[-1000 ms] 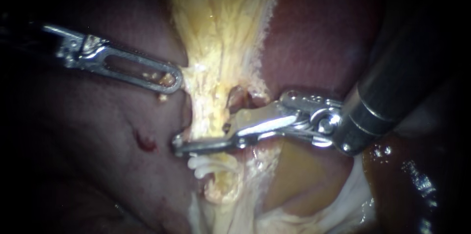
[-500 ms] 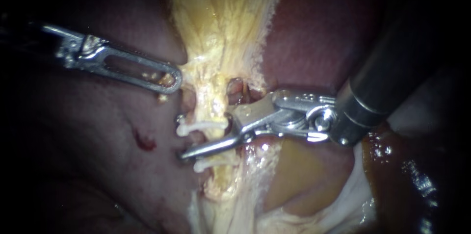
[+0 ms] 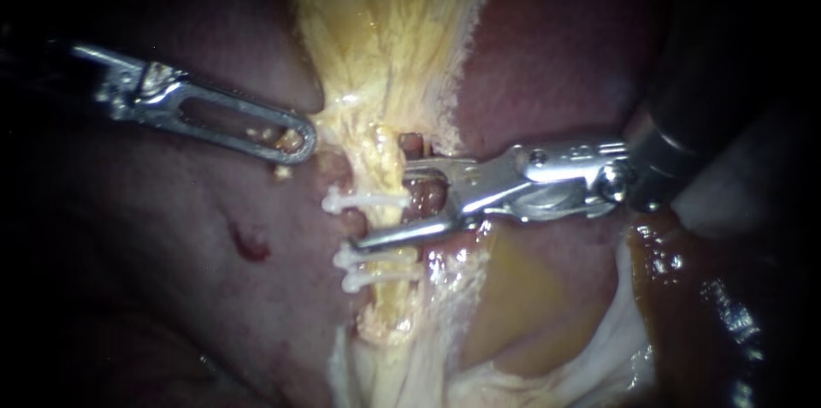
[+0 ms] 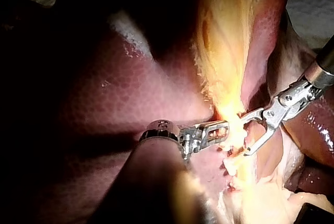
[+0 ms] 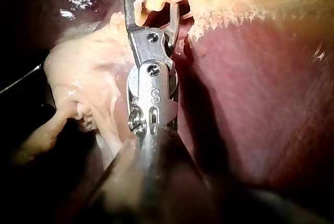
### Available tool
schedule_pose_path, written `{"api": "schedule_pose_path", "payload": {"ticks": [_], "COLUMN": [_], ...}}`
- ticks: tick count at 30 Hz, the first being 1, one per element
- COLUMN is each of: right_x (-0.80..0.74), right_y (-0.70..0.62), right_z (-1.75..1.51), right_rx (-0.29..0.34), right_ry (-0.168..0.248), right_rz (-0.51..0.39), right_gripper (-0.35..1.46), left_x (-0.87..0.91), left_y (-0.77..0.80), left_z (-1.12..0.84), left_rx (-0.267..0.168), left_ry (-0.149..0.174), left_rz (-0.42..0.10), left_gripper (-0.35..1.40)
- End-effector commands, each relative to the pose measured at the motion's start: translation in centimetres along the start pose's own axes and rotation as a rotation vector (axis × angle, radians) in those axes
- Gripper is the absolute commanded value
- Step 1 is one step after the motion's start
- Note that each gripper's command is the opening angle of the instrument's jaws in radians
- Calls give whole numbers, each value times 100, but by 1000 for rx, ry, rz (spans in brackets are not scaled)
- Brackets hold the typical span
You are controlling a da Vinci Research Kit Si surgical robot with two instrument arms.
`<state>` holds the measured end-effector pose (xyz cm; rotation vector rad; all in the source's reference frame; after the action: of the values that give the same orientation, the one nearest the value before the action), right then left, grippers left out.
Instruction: Going back third clip left tube
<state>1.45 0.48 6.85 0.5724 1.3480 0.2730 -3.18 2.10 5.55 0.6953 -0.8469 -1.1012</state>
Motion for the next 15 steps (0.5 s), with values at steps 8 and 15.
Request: {"api": "schedule_pose_path", "payload": {"ticks": [8,15], "right_x": [18,25], "right_y": [-15,-27], "right_z": [-64,-102], "right_rx": [-7,-42], "right_ry": [-23,-42], "right_rz": [-61,-92], "right_gripper": [49,50], "left_x": [0,0], "left_y": [0,0], "left_z": [-1,0], "left_rx": [2,2], "left_ry": [1,0], "left_rz": [0,0], "left_gripper": [-35,-35]}}
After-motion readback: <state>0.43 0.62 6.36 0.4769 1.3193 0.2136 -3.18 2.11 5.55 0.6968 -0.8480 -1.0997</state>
